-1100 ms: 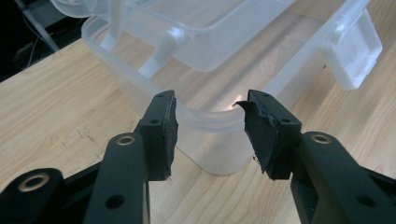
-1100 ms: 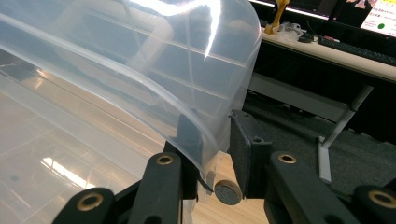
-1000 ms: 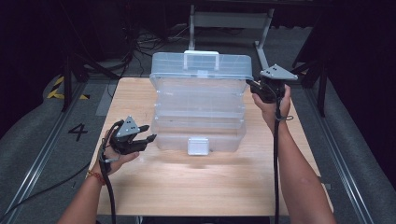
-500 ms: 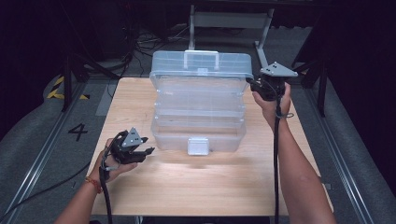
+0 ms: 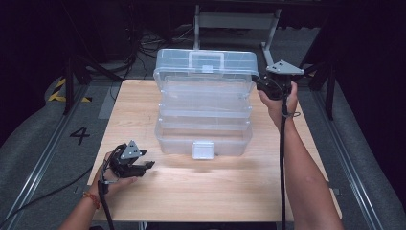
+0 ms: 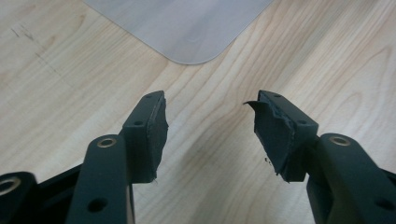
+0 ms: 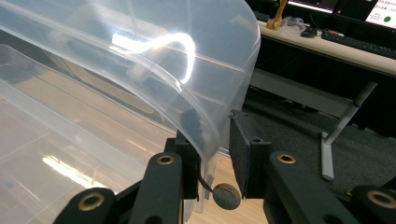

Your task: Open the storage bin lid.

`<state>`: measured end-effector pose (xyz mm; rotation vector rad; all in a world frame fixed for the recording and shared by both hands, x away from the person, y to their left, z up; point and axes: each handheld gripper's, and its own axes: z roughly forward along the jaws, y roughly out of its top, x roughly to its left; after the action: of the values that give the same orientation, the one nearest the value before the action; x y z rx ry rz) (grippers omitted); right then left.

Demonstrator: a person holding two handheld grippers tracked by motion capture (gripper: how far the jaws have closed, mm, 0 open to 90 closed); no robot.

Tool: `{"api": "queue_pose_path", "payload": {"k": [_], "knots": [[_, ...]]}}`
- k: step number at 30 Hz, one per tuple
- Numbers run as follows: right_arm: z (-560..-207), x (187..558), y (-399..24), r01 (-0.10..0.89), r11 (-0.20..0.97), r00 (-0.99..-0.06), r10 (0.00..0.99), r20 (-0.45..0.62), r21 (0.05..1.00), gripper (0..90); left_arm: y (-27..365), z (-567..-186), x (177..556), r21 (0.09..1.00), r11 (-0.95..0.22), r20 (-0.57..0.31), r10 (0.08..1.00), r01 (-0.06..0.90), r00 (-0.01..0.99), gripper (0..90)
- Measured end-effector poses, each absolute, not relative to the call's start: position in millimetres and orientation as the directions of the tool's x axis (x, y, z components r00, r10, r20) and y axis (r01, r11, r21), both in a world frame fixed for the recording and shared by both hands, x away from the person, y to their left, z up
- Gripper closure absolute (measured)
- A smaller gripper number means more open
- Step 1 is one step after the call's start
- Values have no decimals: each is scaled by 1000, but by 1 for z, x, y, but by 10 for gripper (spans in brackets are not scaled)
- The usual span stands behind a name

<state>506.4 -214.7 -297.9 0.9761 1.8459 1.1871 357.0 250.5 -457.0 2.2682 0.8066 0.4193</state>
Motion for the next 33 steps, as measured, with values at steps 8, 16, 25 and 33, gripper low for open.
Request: {"api": "queue_pose_path", "payload": {"k": [8, 16, 25, 33], "knots": [[-297, 513, -216, 215, 262, -457, 878, -140, 941, 758, 255, -465, 360, 713, -535, 16, 658, 453, 753, 339], [-295, 521, -217, 216, 261, -460, 877, -137, 941, 759, 255, -478, 363, 680, -539, -20, 665, 498, 747, 285], [-293, 526, -216, 222, 267, -457, 878, -142, 938, 763, 258, -481, 366, 692, -535, -24, 655, 485, 755, 245], [-293, 532, -214, 224, 255, -447, 885, -134, 940, 767, 258, -481, 366, 690, -532, -23, 662, 491, 749, 224]]}}
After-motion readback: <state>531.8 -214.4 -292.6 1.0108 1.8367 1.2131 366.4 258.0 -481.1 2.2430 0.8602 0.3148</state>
